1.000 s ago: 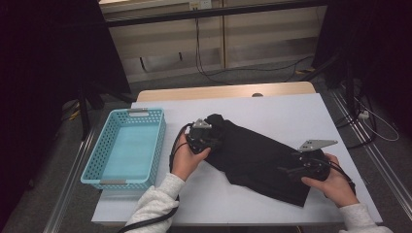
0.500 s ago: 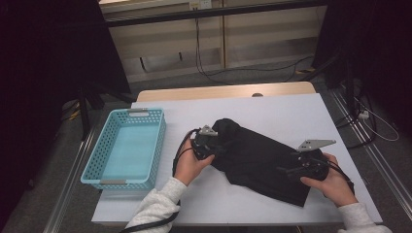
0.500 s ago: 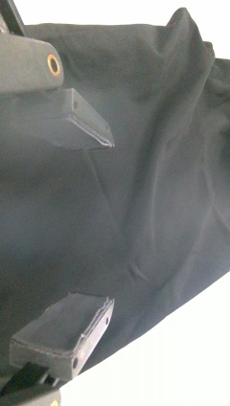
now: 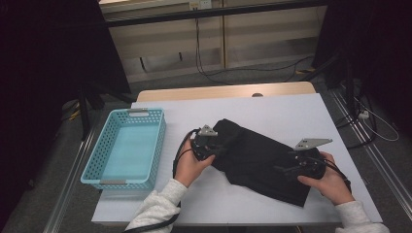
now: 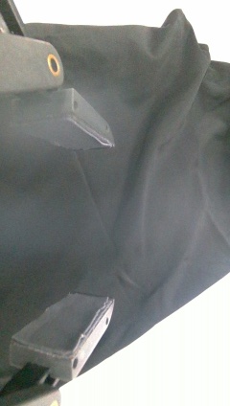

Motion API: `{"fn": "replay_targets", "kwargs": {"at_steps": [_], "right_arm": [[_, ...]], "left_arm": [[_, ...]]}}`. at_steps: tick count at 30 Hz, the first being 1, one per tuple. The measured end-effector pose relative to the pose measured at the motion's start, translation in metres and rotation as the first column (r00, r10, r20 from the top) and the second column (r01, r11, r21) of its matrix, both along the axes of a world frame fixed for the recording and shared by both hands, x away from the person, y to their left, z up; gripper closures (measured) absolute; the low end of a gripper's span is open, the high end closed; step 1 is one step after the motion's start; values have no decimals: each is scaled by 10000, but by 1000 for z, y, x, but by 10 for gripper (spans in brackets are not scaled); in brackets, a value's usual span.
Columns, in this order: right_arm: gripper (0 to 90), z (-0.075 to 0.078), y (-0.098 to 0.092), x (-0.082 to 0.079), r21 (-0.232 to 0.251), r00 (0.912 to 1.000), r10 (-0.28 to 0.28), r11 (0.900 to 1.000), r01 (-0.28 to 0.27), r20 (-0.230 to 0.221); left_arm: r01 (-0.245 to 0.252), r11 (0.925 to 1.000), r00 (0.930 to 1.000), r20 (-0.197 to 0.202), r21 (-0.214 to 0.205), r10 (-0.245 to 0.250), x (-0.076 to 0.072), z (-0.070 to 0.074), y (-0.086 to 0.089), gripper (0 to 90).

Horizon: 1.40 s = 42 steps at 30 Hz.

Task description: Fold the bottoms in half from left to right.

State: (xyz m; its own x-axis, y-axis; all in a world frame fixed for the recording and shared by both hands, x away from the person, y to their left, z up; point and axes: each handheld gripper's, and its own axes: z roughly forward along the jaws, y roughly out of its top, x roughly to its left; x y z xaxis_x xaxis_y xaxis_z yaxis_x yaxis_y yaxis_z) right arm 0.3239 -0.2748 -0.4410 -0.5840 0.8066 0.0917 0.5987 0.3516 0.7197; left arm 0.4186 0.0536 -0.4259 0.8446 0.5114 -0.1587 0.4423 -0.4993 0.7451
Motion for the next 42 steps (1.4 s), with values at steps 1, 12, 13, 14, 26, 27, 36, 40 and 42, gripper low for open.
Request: {"fn": "replay_targets", "kwargs": {"at_steps": [1, 12, 13, 14, 26, 27, 36, 40, 42], "right_arm": [[205, 0, 0, 0, -7, 10000, -3, 10000, 3, 7], [208, 3, 4, 3, 27, 9991, -232, 9997, 231, 347], [208, 4, 5, 4, 15, 9988, -304, 9995, 303, 391], [207, 4, 6, 5, 24, 9982, -377, 9993, 376, 457], [227, 10, 21, 27, 308, 9913, -970, 9950, 946, 886], [232, 10, 23, 29, 281, 9915, -945, 9953, 923, 896], [224, 6, 41, 44, 114, 9941, -649, 9979, 642, 871], [221, 7, 41, 46, 159, 9942, -628, 9980, 616, 875], [214, 7, 41, 46, 169, 9947, -602, 9981, 589, 835]], "left_arm": [[-52, 9999, 10000, 1, -97, 52, -1, 1, -1, 820], [181, 9990, 9984, -529, -404, -203, -3, -2, -7, 562], [48, 9993, 9994, -332, -362, -60, -3, 0, -5, 534], [2, 9995, 9998, -205, -309, -8, -2, 2, -3, 489], [-1078, 9940, 9936, -356, -212, 1070, 4, 8, 29, 262], [-1145, 9932, 9929, -356, -228, 1136, 4, 8, 32, 261], [-1530, 9882, 9874, -398, 6, 1529, 2, 3, 47, 232], [-2058, 9780, 9773, -436, 336, 2072, 1, -1, 53, 218], [-2546, 9630, 9623, -752, 883, 2613, 0, -6, 58, 266]]}}
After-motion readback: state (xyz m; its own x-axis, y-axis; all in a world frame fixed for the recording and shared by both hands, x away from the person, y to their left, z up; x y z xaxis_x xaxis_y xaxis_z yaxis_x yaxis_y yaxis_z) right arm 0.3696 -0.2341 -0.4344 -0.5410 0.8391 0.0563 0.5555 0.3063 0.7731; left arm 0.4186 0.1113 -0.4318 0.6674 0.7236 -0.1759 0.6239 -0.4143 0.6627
